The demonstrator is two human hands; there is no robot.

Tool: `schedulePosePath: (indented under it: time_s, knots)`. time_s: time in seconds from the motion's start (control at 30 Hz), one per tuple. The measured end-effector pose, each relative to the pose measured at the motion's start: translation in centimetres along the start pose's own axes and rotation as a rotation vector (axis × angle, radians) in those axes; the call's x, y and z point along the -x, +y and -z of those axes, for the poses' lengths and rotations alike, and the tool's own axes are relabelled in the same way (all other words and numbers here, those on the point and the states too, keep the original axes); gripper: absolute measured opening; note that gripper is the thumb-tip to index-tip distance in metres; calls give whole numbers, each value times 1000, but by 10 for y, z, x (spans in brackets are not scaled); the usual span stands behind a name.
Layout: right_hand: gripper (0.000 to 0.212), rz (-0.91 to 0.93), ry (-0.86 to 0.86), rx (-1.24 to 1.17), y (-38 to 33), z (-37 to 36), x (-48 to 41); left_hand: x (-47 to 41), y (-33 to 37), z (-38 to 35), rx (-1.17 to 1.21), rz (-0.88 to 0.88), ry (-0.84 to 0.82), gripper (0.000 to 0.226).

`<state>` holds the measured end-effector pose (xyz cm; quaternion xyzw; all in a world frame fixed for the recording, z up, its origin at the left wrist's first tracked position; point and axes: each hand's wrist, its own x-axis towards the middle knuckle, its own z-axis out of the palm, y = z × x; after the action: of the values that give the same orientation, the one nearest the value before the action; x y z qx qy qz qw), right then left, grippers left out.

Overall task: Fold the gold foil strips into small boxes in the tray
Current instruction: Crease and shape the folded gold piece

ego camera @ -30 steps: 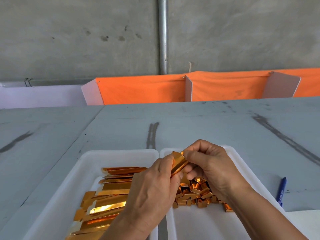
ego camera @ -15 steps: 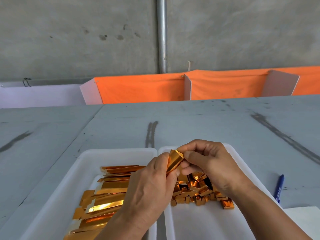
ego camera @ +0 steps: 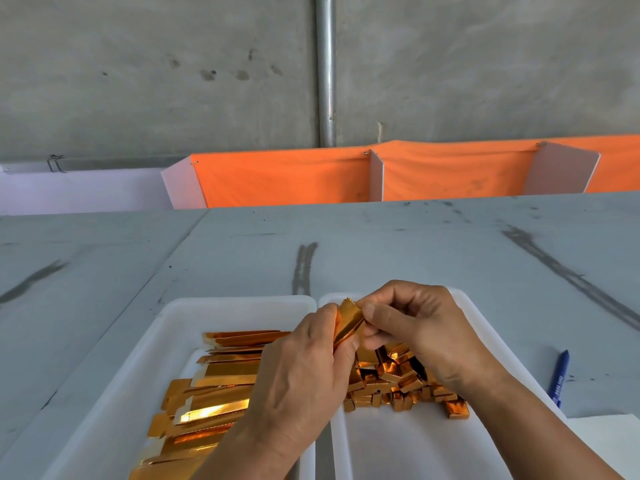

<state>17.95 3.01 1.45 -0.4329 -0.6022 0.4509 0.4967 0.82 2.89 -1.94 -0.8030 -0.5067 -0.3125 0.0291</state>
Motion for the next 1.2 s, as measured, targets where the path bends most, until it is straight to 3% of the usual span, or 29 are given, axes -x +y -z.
schedulePosePath:
  time_s: [0.2, 0.3, 0.4, 0.47, 0.57, 0.67, 0.77, 0.93, 1.1, 1.2]
  knots:
    - [7, -21, -19, 24, 3, -4, -2, -2, -2, 1, -1, 6, 9, 49]
    - [15, -55, 7, 19, 2, -5, -3, -1, 0, 2, 15, -37, 10, 49]
    - [12, -87, 4, 74, 3, -4, -4, -3, -1, 4, 12, -53, 13, 52]
    - [9, -114, 60, 39, 4, -2, -6, -6, -4, 9, 31, -33, 27, 65]
    - [9, -170, 190, -68, 4, 2, -9, -9, -9, 17, 295, 98, 86, 98]
    - [7, -231, 241, -244, 4, 6, -10, -10, -16, 24, 771, 264, 112, 104]
    - [7, -291, 199, -343, 3, 3, -11, -10, -19, 24, 1160, 306, -30, 87]
    - [10, -342, 60, -299, 6, -7, -10, -12, -15, 25, 1185, 252, -70, 53]
    - [12, -366, -6, -300, 5, -14, -8, -10, -15, 25, 1218, 215, -116, 50]
    - [15, -343, -40, -159, 5, -17, -6, -10, -14, 23, 1144, 208, -53, 41]
